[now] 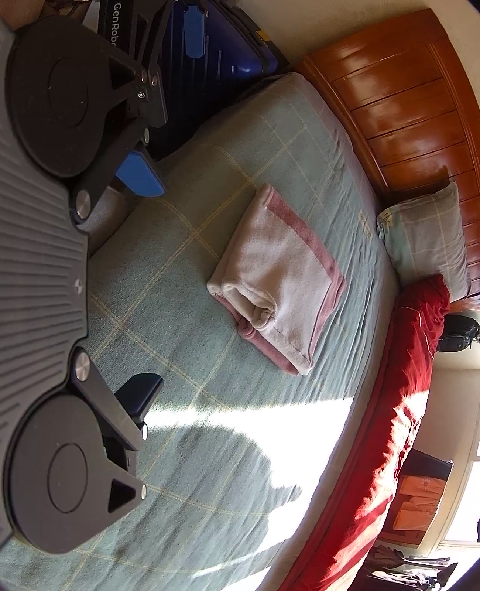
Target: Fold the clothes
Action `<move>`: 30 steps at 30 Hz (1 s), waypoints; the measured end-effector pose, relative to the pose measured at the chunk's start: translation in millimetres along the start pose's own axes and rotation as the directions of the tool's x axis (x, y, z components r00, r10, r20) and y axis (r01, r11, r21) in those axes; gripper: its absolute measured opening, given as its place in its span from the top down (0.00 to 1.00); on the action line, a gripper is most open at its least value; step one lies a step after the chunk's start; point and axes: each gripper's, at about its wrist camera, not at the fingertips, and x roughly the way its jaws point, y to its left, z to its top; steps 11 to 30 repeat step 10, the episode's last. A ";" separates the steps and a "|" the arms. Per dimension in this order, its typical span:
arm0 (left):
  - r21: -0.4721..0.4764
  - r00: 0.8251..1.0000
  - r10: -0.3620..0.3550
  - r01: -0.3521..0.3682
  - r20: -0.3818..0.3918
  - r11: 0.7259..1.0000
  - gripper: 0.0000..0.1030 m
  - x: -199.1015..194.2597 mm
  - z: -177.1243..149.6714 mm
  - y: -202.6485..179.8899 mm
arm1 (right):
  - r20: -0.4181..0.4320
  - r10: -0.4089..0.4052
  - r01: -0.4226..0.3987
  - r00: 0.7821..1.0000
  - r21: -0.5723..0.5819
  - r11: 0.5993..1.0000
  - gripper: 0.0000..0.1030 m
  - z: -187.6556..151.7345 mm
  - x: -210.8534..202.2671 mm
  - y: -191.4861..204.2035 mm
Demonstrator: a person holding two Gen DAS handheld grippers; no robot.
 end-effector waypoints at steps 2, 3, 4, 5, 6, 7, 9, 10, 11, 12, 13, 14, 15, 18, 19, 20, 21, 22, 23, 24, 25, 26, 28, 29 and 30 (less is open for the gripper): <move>0.001 1.000 0.001 -0.001 0.000 1.000 0.04 0.2 0.1 0.3 | -0.001 0.001 -0.001 1.000 0.000 1.000 0.00 -0.1 0.2 0.1; 0.001 1.000 0.002 -0.002 -0.001 1.000 0.04 0.3 0.1 0.4 | -0.001 0.002 -0.002 1.000 0.000 1.000 0.00 -0.1 0.4 0.2; 0.001 1.000 0.003 -0.003 -0.001 1.000 0.04 0.4 0.2 0.6 | -0.002 0.002 -0.002 1.000 0.000 1.000 0.00 -0.1 0.5 0.3; 0.001 1.000 0.004 -0.004 -0.001 1.000 0.04 0.5 0.2 0.7 | -0.002 0.003 -0.003 1.000 -0.001 1.000 0.00 -0.2 0.6 0.3; 0.002 1.000 0.004 -0.004 -0.001 1.000 0.04 0.7 0.3 0.9 | -0.002 0.003 -0.003 1.000 0.000 1.000 0.00 -0.2 0.7 0.3; 0.002 1.000 0.005 -0.005 -0.001 1.000 0.04 0.8 0.3 1.0 | -0.003 0.004 -0.004 1.000 0.000 1.000 0.00 -0.3 1.0 0.5; 0.003 1.000 0.006 -0.006 -0.002 1.000 0.04 1.0 0.4 1.3 | -0.005 0.006 -0.006 1.000 0.001 1.000 0.00 -0.6 1.5 0.8; 0.003 1.000 0.006 -0.006 -0.002 1.000 0.04 0.9 0.3 1.4 | -0.005 0.006 -0.006 1.000 0.000 1.000 0.00 -0.7 1.7 0.8; 0.003 1.000 0.006 -0.006 -0.002 1.000 0.04 0.9 0.3 1.4 | -0.005 0.006 -0.006 1.000 0.000 1.000 0.00 -0.7 1.7 0.8; 0.003 1.000 0.006 -0.006 -0.002 1.000 0.04 0.9 0.3 1.4 | -0.005 0.006 -0.006 1.000 0.000 1.000 0.00 -0.7 1.7 0.8; 0.003 1.000 0.006 -0.006 -0.002 1.000 0.04 0.9 0.3 1.4 | -0.005 0.006 -0.006 1.000 0.000 1.000 0.00 -0.7 1.7 0.8; 0.003 1.000 0.006 -0.006 -0.002 1.000 0.04 0.9 0.3 1.4 | -0.005 0.006 -0.006 1.000 0.000 1.000 0.00 -0.7 1.7 0.8; 0.003 1.000 0.006 -0.006 -0.002 1.000 0.04 0.9 0.3 1.4 | -0.005 0.006 -0.006 1.000 0.000 1.000 0.00 -0.7 1.7 0.8; 0.003 1.000 0.006 -0.006 -0.002 1.000 0.04 0.9 0.3 1.4 | -0.005 0.006 -0.006 1.000 0.000 1.000 0.00 -0.7 1.7 0.8; 0.003 1.000 0.006 -0.006 -0.002 1.000 0.04 0.9 0.3 1.4 | -0.005 0.006 -0.006 1.000 0.000 1.000 0.00 -0.7 1.7 0.8; 0.003 1.000 0.006 -0.006 -0.002 1.000 0.04 0.9 0.3 1.4 | -0.005 0.006 -0.006 1.000 0.000 1.000 0.00 -0.7 1.7 0.8; 0.003 1.000 0.006 -0.006 -0.002 1.000 0.04 0.9 0.3 1.4 | -0.005 0.006 -0.006 1.000 0.000 1.000 0.00 -0.7 1.7 0.8; 0.003 1.000 0.006 -0.006 -0.002 1.000 0.04 0.9 0.3 1.4 | -0.005 0.006 -0.006 1.000 0.000 1.000 0.00 -0.7 1.7 0.8; 0.003 1.000 0.006 -0.006 -0.002 1.000 0.04 0.9 0.3 1.4 | -0.005 0.006 -0.006 1.000 0.000 1.000 0.00 -0.7 1.7 0.8; 0.003 1.000 0.006 -0.006 -0.002 1.000 0.04 0.9 0.3 1.4 | -0.005 0.006 -0.006 1.000 0.000 1.000 0.00 -0.7 1.7 0.8; 0.003 1.000 0.006 -0.006 -0.002 1.000 0.04 0.9 0.3 1.4 | -0.005 0.006 -0.006 1.000 0.000 1.000 0.00 -0.7 1.7 0.8; 0.003 1.000 0.006 -0.006 -0.002 1.000 0.04 0.9 0.3 1.4 | -0.005 0.006 -0.006 1.000 0.000 1.000 0.00 -0.7 1.7 0.8; 0.003 1.000 0.006 -0.006 -0.002 1.000 0.04 0.9 0.3 1.4 | -0.005 0.006 -0.006 1.000 0.000 1.000 0.00 -0.7 1.7 0.8; 0.003 1.000 0.006 -0.006 -0.002 1.000 0.04 0.9 0.3 1.4 | -0.005 0.006 -0.006 1.000 0.000 1.000 0.00 -0.7 1.7 0.8; 0.003 1.000 0.006 -0.006 -0.002 1.000 0.04 0.9 0.3 1.4 | -0.005 0.006 -0.006 1.000 0.000 1.000 0.00 -0.7 1.7 0.8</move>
